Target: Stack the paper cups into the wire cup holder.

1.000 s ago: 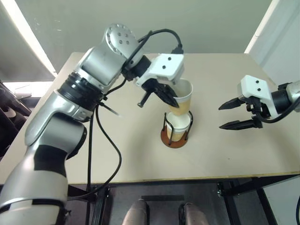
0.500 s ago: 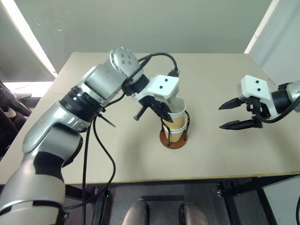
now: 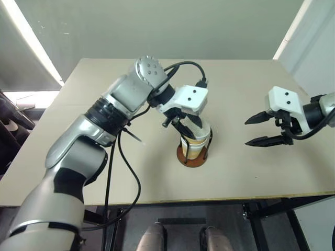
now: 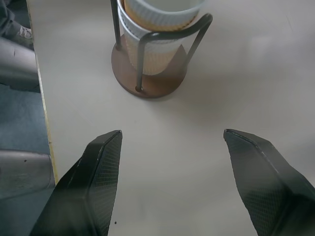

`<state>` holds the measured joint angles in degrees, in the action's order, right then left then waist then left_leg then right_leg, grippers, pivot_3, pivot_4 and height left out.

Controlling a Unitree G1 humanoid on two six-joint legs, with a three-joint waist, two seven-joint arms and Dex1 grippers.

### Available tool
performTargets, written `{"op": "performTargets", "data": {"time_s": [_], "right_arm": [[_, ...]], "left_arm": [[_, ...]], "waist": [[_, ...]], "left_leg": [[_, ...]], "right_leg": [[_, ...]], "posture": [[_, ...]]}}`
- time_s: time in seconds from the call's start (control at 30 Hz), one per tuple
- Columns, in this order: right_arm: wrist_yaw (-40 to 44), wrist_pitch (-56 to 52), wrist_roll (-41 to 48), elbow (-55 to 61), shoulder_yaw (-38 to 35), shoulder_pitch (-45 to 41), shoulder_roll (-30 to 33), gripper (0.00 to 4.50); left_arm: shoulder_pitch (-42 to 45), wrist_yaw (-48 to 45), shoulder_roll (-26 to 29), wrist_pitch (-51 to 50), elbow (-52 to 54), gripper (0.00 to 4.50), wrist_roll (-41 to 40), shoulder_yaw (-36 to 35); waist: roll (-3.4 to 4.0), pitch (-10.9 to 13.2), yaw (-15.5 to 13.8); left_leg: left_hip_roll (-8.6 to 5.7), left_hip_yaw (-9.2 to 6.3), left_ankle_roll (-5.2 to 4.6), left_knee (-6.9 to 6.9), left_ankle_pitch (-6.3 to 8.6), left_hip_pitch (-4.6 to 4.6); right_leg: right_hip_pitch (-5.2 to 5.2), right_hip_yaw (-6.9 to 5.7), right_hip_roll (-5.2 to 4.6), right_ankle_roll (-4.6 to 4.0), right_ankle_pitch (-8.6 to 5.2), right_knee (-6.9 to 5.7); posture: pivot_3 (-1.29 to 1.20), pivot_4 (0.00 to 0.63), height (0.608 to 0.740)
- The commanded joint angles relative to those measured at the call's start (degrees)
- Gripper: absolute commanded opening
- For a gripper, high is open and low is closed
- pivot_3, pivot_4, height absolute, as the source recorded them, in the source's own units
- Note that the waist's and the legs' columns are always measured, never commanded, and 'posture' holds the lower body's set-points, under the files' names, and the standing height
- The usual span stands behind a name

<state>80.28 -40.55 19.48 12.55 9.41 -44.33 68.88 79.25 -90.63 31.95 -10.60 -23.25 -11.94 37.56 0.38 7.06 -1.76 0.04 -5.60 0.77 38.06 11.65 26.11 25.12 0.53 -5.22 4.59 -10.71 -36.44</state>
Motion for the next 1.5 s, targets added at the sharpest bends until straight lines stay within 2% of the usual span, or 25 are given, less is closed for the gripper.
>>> {"op": "performTargets", "data": {"time_s": [0.03,0.1,0.3,0.5,0.67,0.77,0.97,1.1,1.27,1.5], "right_arm": [[-0.61,0.85,-0.12,0.24,-2.79,-0.57,0.51,3.42],[-1.99,0.91,-0.17,-0.72,-2.86,-0.88,-0.97,3.42],[-8.06,0.99,-1.7,-6.12,-3.28,-1.8,-5.93,3.42],[-18.72,3.1,-5.58,-18.42,-3.18,-4.28,-15.84,3.42],[-26.6,7.88,-8.29,-30.95,-4.75,-6.55,-23.55,3.42],[-31.97,12.48,-9.22,-37.89,-6.6,-9.14,-27.71,3.42],[-38.32,17.91,-11.16,-50.36,-8.83,-15.05,-30.99,3.42],[-41.08,19.29,-11.89,-54.68,-10.38,-16.63,-30.74,3.42],[-42.78,19.75,-10.77,-53.8,-13.42,-14.91,-31.21,3.42],[-43.33,22.23,-9.83,-51.85,-16.48,-9.81,-31.61,3.42]], "left_arm": [[2.13,-1.37,-0.52,-2.06,-1.25,3.72,-1.06,-6.49],[1.92,0.85,-0.55,-2.9,-2.07,4.45,-0.92,-9.67],[-2.46,11.9,0.6,-10.23,-1.44,4.48,-1.17,-20.12],[-16.28,24.43,3.99,-21.94,12.77,4.48,-3.72,-31.01],[-28.49,37.35,4.1,-30.19,22.53,4.48,-5.39,-40.68],[-33.38,42.6,3.01,-36.35,26.43,4.48,-9.78,-47.59],[-39.55,48.58,3.78,-35.11,27.12,4.48,-8.57,-49.32],[-38.07,53.37,4.13,-32.3,21.06,4.48,-8.31,-53.11],[-35.63,55.72,4.95,-28.61,15.68,4.48,-7.9,-53.64],[-36.41,54.43,4.64,-26.47,15.07,4.48,-9.49,-53.16]], "waist": [[0.0,0.0,0.01],[0.0,0.0,0.01],[0.03,0.0,0.12],[0.08,-0.02,0.75],[0.11,0.0,0.6],[0.11,0.0,0.55],[0.14,0.01,-0.02],[0.13,0.01,-0.17],[0.14,0.02,-0.05],[0.13,0.03,-0.07]], "left_leg": [[0.0,0.0,0.0,0.0,0.0,0.01],[0.0,0.01,0.0,0.0,0.0,0.01],[0.01,0.03,-0.01,0.01,0.0,-0.04],[0.06,0.04,0.26,0.01,-0.16,-0.19],[0.05,0.05,0.4,-0.01,-0.24,-0.23],[0.04,0.04,0.46,-0.06,-0.26,-0.27],[0.04,0.01,0.53,-0.1,-0.27,-0.36],[0.05,-0.14,0.6,-0.19,-0.2,-0.38],[0.05,-0.11,0.77,-0.61,-0.26,-0.62],[0.06,-0.14,0.94,-0.97,-0.38,-0.73]], "right_leg": [[0.0,0.0,0.0,0.0,0.0,0.0],[0.0,0.0,0.0,0.01,0.01,0.02],[-0.04,0.01,0.0,0.1,0.06,0.08],[-0.1,0.0,0.05,0.09,0.06,0.1],[-0.06,0.03,0.05,0.02,0.04,0.0],[-0.05,0.02,0.05,-0.07,0.04,-0.05],[0.0,0.0,0.04,-0.47,-0.01,-0.33],[0.0,-0.13,0.04,-0.83,-0.07,-0.37],[0.0,-0.1,0.04,-0.88,-0.01,-0.4],[0.0,-0.17,0.05,-0.88,-0.01,-0.38]], "posture": [[0.0,0.15,0.74],[0.0,0.15,0.74],[0.0,0.15,0.74],[0.0,0.15,0.74],[0.0,0.15,0.74],[0.0,0.15,0.74],[0.0,0.15,0.74],[0.0,0.15,0.74],[0.0,0.15,0.74],[0.0,0.15,0.74]]}}
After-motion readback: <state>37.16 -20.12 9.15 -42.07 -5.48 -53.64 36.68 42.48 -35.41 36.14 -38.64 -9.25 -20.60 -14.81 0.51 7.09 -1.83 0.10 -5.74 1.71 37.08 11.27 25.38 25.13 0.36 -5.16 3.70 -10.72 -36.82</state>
